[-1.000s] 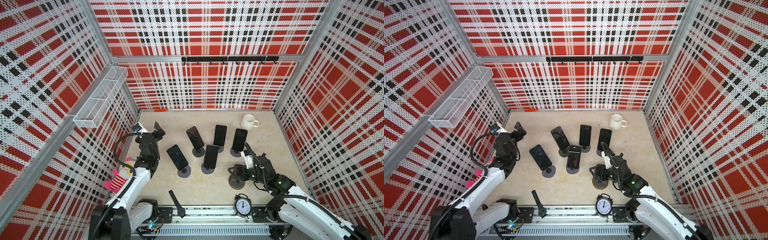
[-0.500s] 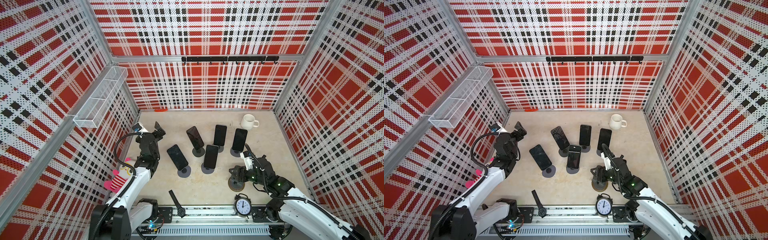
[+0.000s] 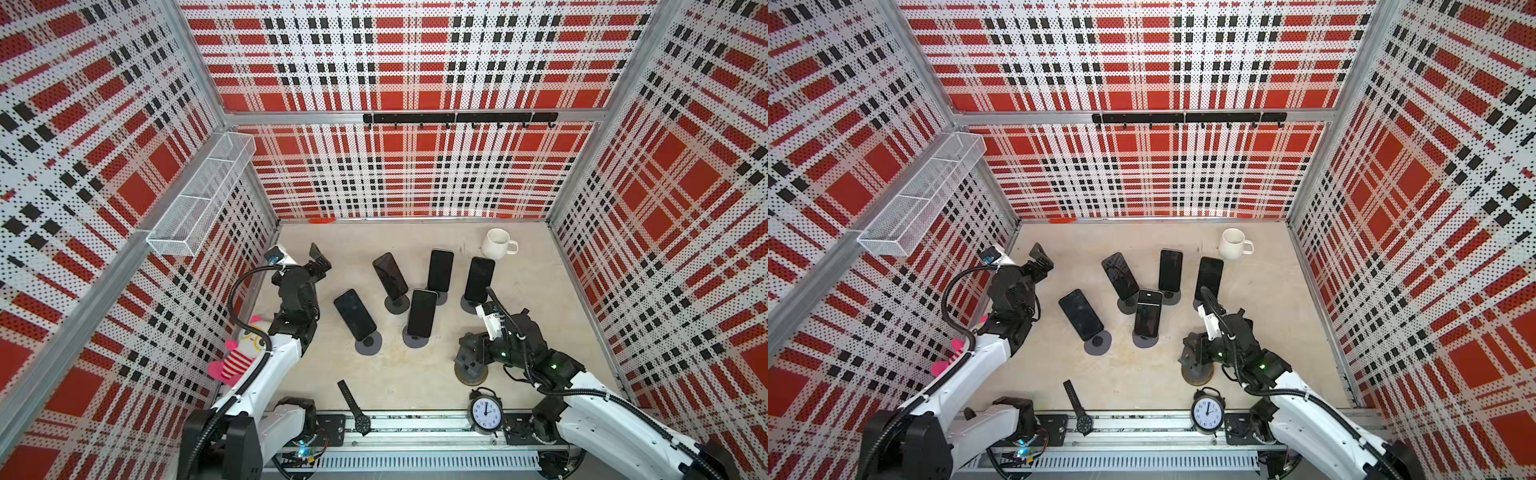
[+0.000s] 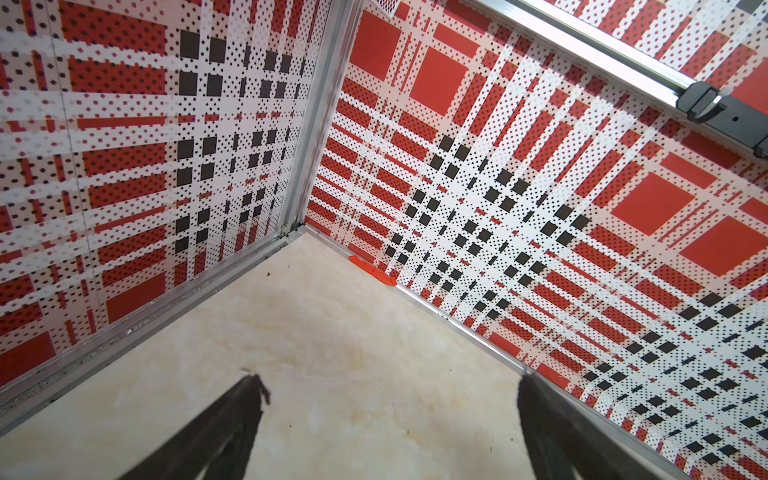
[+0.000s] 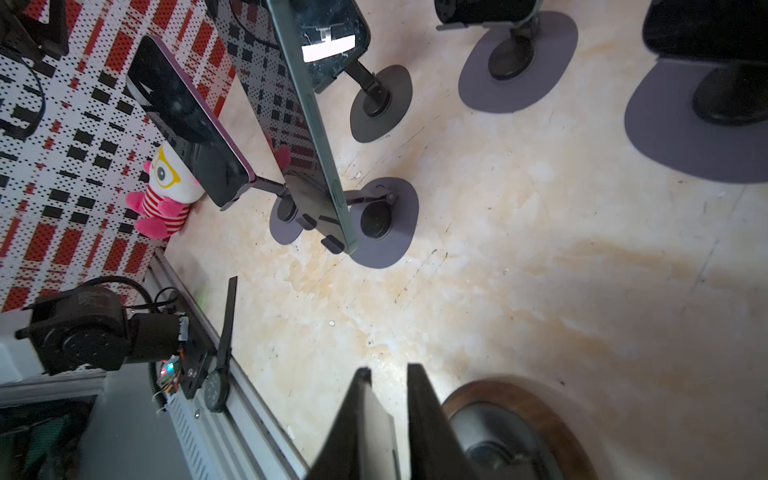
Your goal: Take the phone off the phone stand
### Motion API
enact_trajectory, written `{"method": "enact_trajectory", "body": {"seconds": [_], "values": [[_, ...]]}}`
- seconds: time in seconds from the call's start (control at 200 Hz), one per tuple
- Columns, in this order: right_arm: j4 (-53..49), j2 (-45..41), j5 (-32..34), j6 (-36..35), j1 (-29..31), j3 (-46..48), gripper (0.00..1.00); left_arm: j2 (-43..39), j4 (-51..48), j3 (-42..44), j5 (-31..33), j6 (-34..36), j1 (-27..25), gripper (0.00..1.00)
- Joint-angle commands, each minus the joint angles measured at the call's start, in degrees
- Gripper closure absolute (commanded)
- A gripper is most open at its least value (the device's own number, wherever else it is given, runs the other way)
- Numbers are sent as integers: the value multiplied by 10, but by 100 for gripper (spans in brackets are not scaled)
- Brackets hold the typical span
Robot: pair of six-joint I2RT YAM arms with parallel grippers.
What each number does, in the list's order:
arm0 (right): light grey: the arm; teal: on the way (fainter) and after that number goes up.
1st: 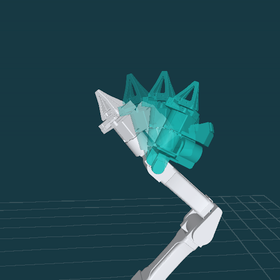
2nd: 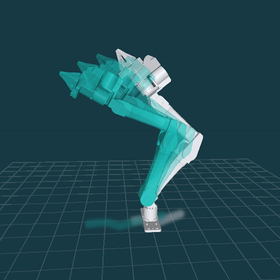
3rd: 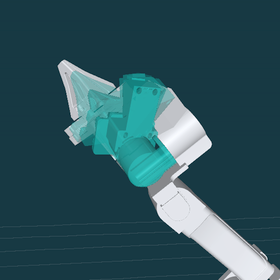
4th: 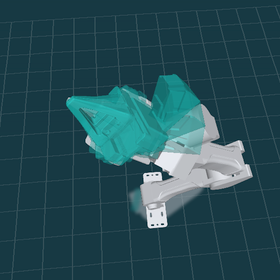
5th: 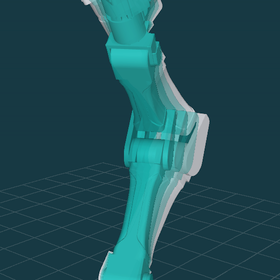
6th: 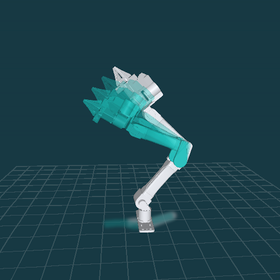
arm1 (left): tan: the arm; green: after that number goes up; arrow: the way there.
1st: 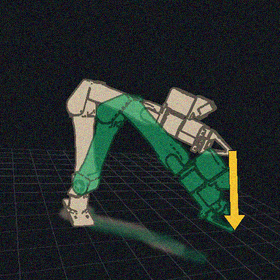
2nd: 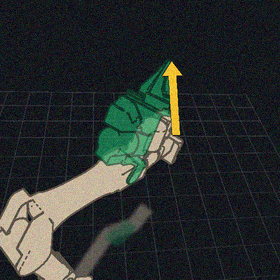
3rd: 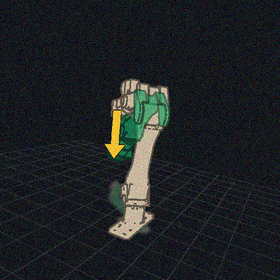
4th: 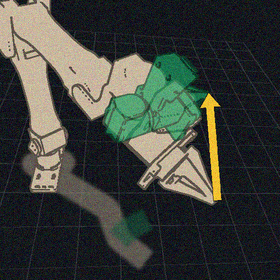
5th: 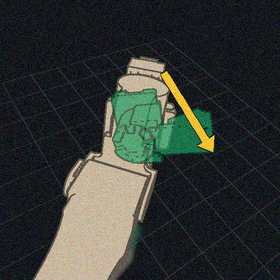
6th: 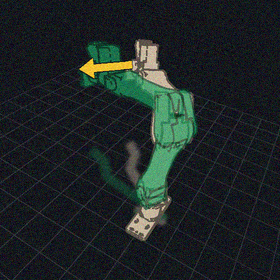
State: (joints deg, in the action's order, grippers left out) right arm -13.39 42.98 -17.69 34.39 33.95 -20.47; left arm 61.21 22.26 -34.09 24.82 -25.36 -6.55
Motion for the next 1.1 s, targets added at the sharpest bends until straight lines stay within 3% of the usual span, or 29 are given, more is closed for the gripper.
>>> {"method": "enact_trajectory", "body": {"seconds": [0.0,0.18,0.271,0.501,0.716,0.922,1.097], "values": [[12,6,3,-2,-2,-7,87,3,10,1,-2,1,4,2],[-13,19,13,-15,-2,-41,89,4,10,-2,-2,1,5,2],[-19,19,26,-15,-2,-49,100,5,10,-2,-3,0,5,2],[-63,16,64,-11,-2,-88,100,5,11,-3,-8,-2,5,2],[-199,10,202,-8,-10,-161,100,11,17,1,-3,-4,5,2],[-235,4,218,15,-104,-200,100,3,19,4,3,-8,5,2],[-271,-5,217,13,-232,-226,100,-1,23,14,3,-12,6,2]]}}
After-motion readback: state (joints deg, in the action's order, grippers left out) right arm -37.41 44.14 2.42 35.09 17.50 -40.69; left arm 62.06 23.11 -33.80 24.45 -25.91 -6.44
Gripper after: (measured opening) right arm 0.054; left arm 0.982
